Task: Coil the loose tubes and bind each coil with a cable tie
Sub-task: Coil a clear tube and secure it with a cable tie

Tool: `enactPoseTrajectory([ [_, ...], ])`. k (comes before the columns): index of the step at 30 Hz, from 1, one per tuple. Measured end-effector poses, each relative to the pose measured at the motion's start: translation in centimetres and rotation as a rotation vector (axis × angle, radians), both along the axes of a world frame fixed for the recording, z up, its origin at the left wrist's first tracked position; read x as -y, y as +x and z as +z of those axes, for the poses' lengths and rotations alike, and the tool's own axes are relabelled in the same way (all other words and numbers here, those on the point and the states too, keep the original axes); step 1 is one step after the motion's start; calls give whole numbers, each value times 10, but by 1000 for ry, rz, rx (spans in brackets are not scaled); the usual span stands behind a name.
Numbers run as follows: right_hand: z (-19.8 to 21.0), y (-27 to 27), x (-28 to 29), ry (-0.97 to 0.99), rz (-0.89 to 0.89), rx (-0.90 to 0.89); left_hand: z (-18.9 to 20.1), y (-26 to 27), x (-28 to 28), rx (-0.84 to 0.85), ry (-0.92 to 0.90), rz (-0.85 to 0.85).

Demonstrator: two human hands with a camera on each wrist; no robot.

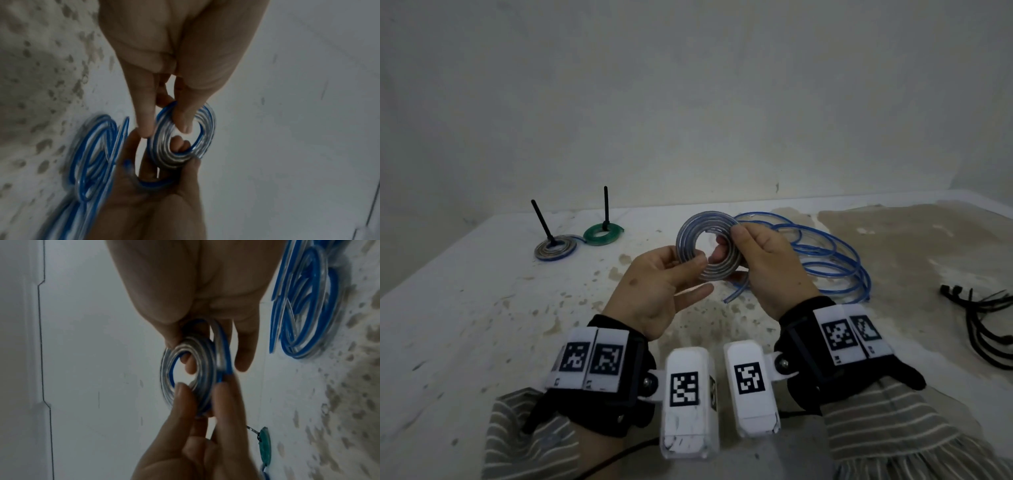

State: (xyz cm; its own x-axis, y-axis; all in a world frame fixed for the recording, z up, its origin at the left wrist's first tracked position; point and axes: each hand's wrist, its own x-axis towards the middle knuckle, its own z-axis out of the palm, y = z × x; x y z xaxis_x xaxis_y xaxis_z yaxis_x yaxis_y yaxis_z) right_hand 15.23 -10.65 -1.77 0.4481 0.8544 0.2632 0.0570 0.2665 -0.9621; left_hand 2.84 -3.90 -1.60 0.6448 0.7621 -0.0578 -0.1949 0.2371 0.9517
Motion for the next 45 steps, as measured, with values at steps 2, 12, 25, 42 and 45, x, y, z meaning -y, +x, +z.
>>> enactPoseTrajectory([
  [2,-1,2,0,-10,-40,113,-2,-1,2,-117,90,-28],
  [12,-1,2,3,-184,45,413,12,-19,-3,-284,401,-12],
  [25,6,13,11,-191,80,418,11,-16,3,-333,407,-101],
  [42,-1,10,2,-158,-30,209,3,-1,6,-109,157,56],
  [45,-1,12,4,-162,-41,323,3,-1,7,-125,181,-7],
])
